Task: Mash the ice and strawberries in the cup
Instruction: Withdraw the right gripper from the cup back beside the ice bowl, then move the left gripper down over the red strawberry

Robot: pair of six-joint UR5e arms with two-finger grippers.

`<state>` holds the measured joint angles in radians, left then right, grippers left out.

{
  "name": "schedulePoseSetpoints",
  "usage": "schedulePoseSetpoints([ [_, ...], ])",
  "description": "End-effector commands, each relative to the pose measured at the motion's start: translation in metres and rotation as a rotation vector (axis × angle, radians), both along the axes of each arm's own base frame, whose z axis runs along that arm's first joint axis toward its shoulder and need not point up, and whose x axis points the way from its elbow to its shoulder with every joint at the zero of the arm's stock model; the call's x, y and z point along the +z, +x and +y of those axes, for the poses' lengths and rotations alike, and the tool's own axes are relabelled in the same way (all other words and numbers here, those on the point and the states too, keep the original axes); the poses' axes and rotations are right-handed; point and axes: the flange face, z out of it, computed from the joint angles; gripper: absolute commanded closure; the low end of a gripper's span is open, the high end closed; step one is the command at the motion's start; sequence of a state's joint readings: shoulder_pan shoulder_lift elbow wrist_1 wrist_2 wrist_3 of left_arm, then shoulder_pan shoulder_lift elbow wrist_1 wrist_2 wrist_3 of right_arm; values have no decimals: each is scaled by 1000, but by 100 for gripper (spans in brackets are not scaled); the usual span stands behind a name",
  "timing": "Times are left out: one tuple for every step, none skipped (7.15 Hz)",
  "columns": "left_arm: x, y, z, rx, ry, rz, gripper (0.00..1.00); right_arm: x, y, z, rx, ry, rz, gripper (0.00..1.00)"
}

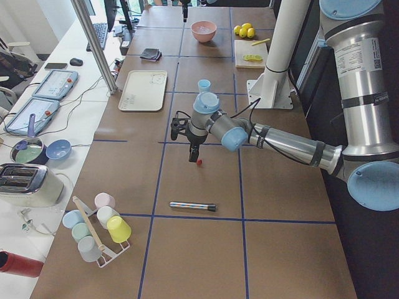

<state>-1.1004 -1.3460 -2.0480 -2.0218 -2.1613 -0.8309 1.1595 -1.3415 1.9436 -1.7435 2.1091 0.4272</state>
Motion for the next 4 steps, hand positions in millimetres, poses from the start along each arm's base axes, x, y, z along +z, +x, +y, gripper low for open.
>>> schedulePoseSetpoints([
  [-7, 45, 9, -22, -35, 1, 0, 87, 69, -9, -39, 29, -71, 1],
  [-9, 55, 10, -20, -30, -6, 0, 122, 110, -17, -51, 60, -69, 1],
  [-11, 65, 10, -27, -22, -16, 0, 154, 142, -18, -71, 61, -72, 1],
  [-13, 76, 10, -15, -19, -16, 0, 181, 164, -8, -85, 52, -98, 1],
])
